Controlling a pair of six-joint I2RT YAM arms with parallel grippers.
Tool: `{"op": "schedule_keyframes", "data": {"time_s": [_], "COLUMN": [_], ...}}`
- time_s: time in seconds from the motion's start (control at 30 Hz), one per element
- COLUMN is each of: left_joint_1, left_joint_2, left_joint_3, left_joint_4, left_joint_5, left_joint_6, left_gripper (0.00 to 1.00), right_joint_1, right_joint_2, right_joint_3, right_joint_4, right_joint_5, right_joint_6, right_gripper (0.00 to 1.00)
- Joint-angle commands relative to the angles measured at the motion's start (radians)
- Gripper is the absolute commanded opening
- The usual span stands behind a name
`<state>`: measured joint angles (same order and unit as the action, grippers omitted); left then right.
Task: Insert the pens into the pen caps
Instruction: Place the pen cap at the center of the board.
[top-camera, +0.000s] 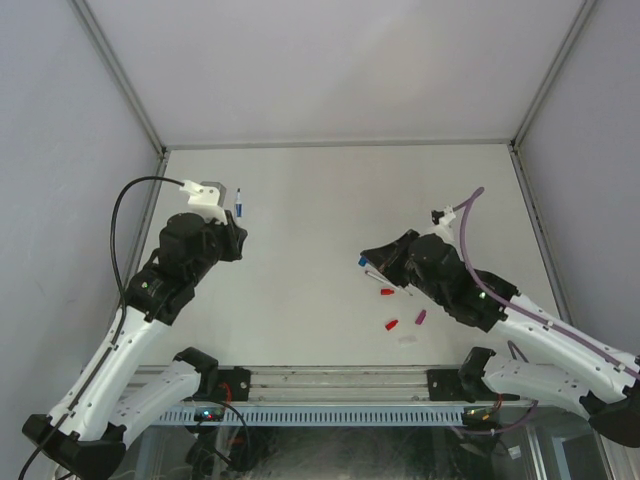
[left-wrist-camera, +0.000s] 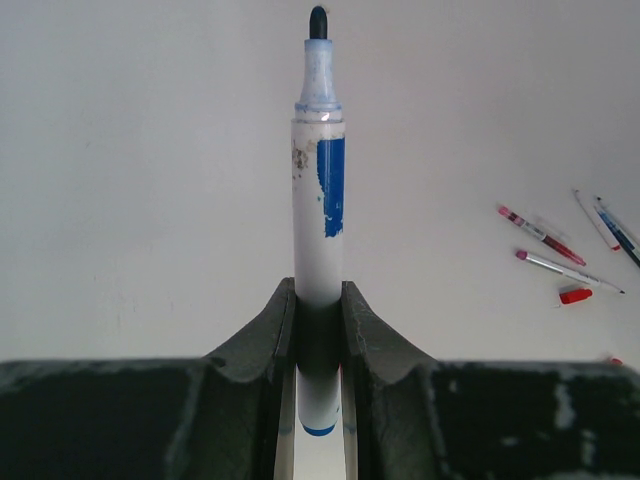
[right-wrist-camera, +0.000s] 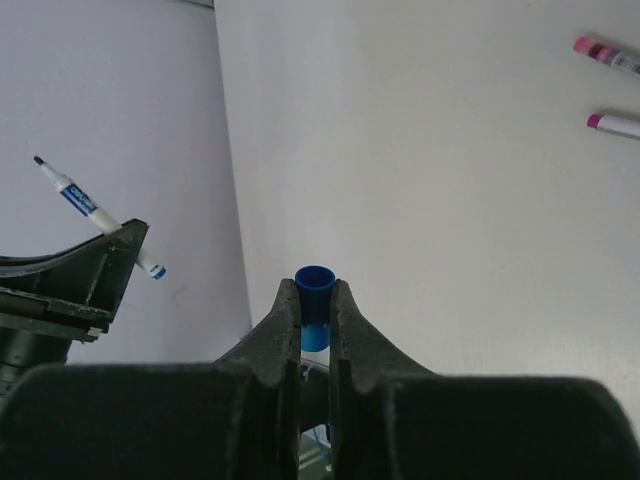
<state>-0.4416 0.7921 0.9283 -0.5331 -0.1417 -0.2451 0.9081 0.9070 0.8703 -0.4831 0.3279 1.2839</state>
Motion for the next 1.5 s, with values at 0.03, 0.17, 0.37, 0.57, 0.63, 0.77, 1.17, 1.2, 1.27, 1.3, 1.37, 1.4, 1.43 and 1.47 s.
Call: {"op": "schedule_keyframes", "data": {"time_s": [0.03,0.17,0.37,0.57,0.63,0.77,1.17,1.2,1.27,1.3,1.37,1.4,1.43,1.47], "left_joint_1": [0.006,0.006,0.006,0.006,0.006,0.006,0.007,0.007,0.007,0.007,0.008,0.007,0.007,0.007], "left_joint_2": [-0.001,-0.002,-0.005,-0.007,-0.011,-0.016,-0.023,-0.025,-0.033,-0.036,-0.037,-0.036,-0.034,-0.033], "left_joint_3": [-0.012,-0.012,-0.010,-0.009,-0.009,-0.012,-0.009,-0.009,-0.009,-0.011,-0.010,-0.010,-0.010,-0.010], "left_joint_4": [0.046,0.045,0.045,0.042,0.041,0.040,0.033,0.034,0.032,0.033,0.032,0.032,0.032,0.032], "left_joint_5": [0.022,0.023,0.020,0.016,0.010,0.001,-0.004,-0.008,-0.015,-0.018,-0.017,-0.015,-0.013,-0.010], "left_joint_6": [-0.013,-0.011,-0.010,-0.009,-0.010,-0.009,-0.009,-0.008,-0.008,-0.009,-0.008,-0.009,-0.009,-0.009], "left_gripper": [0.00,0.00,0.00,0.00,0.00,0.00,0.00,0.00,0.00,0.00,0.00,0.00,0.00,0.00], "right_joint_1": [-0.033,-0.043,-0.038,0.013,0.021,0.029,0.154,0.158,0.161,0.161,0.161,0.161,0.162,0.160], "right_joint_2": [-0.059,-0.070,-0.062,0.003,0.015,0.029,0.291,0.332,0.421,0.468,0.555,0.594,0.638,0.664], "right_joint_3": [-0.040,-0.053,-0.131,-0.162,-0.163,-0.162,0.027,0.047,0.100,0.122,0.164,0.181,0.194,0.203], "right_joint_4": [0.035,0.085,0.454,0.493,0.456,0.364,-0.159,-0.198,-0.286,-0.317,-0.358,-0.365,-0.366,-0.357], "right_joint_5": [-0.042,-0.024,-0.197,-0.596,-0.728,-0.881,-0.688,-0.673,-0.665,-0.655,-0.636,-0.628,-0.627,-0.633], "right_joint_6": [0.109,-0.035,-0.689,-1.400,-1.598,-1.939,-2.558,-2.573,-2.603,-2.607,-2.605,-2.600,-2.593,-2.587], "right_gripper": [0.00,0.00,0.00,0.00,0.00,0.00,0.00,0.00,0.00,0.00,0.00,0.00,0.00,0.00]}}
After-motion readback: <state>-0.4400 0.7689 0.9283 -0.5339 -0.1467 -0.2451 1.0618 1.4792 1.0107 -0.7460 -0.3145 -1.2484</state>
